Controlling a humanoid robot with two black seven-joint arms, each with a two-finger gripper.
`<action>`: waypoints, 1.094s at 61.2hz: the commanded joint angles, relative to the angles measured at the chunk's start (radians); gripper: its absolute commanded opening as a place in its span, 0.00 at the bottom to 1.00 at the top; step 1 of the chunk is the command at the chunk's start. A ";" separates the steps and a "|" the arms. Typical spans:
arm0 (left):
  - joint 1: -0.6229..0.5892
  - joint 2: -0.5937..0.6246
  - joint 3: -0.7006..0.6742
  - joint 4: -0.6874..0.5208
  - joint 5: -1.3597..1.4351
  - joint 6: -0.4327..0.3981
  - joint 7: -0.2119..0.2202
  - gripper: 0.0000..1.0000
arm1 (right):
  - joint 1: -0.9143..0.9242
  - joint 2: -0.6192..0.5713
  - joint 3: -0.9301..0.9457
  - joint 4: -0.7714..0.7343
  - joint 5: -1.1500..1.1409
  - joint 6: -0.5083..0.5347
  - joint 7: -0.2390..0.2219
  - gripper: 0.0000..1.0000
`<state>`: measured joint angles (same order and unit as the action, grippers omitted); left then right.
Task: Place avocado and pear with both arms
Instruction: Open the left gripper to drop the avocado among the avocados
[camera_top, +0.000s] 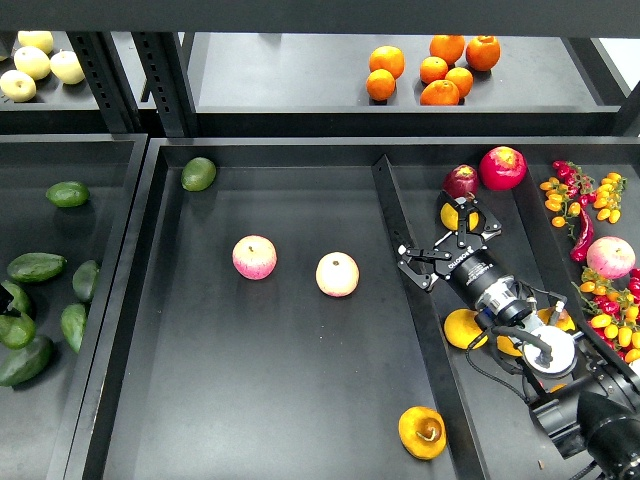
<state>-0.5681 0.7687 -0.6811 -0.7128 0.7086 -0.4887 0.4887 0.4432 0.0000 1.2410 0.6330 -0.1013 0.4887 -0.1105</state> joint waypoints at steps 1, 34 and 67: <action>0.000 0.000 0.000 0.003 0.000 0.000 0.000 0.48 | 0.000 0.000 0.000 0.001 0.000 0.000 0.000 0.99; -0.003 0.000 -0.002 -0.004 0.000 0.000 0.000 0.70 | 0.000 0.000 0.000 0.004 0.000 0.000 0.000 0.99; -0.003 0.000 -0.002 -0.005 0.000 0.000 0.000 0.72 | 0.000 0.000 -0.002 0.004 -0.001 0.000 0.000 0.99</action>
<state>-0.5693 0.7685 -0.6827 -0.7169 0.7086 -0.4887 0.4887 0.4424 0.0000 1.2394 0.6367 -0.1024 0.4887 -0.1105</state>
